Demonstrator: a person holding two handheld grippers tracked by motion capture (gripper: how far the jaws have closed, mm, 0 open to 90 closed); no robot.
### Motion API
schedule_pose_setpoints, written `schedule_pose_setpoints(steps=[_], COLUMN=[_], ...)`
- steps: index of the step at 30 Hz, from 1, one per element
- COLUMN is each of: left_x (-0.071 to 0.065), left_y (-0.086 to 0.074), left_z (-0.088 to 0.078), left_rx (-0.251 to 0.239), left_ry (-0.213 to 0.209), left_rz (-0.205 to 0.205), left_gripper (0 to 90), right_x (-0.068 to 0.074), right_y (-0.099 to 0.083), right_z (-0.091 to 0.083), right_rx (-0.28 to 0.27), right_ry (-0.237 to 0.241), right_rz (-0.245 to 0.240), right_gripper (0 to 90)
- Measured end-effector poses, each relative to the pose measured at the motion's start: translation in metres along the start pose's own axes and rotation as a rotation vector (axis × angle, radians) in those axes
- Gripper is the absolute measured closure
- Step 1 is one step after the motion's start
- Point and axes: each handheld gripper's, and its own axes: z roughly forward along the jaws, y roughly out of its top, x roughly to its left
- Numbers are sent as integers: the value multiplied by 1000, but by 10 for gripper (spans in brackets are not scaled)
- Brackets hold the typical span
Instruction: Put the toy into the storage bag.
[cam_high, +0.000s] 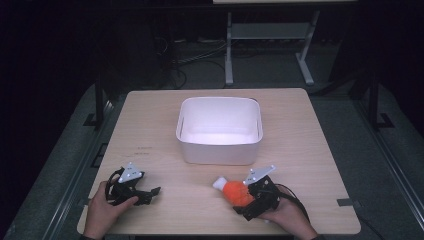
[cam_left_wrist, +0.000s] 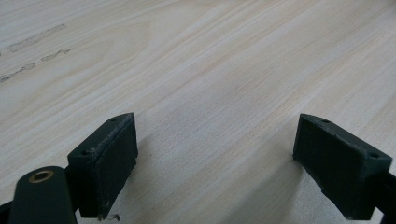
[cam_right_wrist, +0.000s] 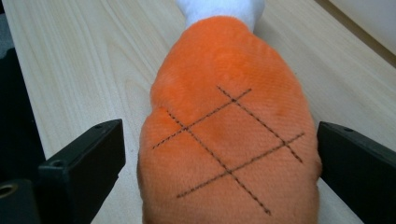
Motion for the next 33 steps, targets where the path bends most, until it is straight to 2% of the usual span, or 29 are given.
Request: schedule_pose_setpoints(steps=[1,4,6,7,14,22,33], left_x=[0,0,0,0,0,0,0], left_y=[0,0,0,0,0,0,0], left_z=[0,0,0,0,0,0,0], left_rx=[0,0,0,0,0,0,0], left_ry=[0,0,0,0,0,0,0], left_rz=[0,0,0,0,0,0,0], left_gripper=[130,130,130,130,131,130,130], right_x=[1,1,1,1,1,-2,-10], right_y=[0,-1,-2,-2,-4,-6,-13], right_z=[1,2,1,1,-6,-13,-26], right_rx=[5,7,8,8,-5,-17,-23], right_ry=[-1,-5,-15,-15,-14,-4,-17], right_rz=[-10,-17,-32,-32,-63,-67,-61], right_gripper=[52,61,129,129,281,290,288])
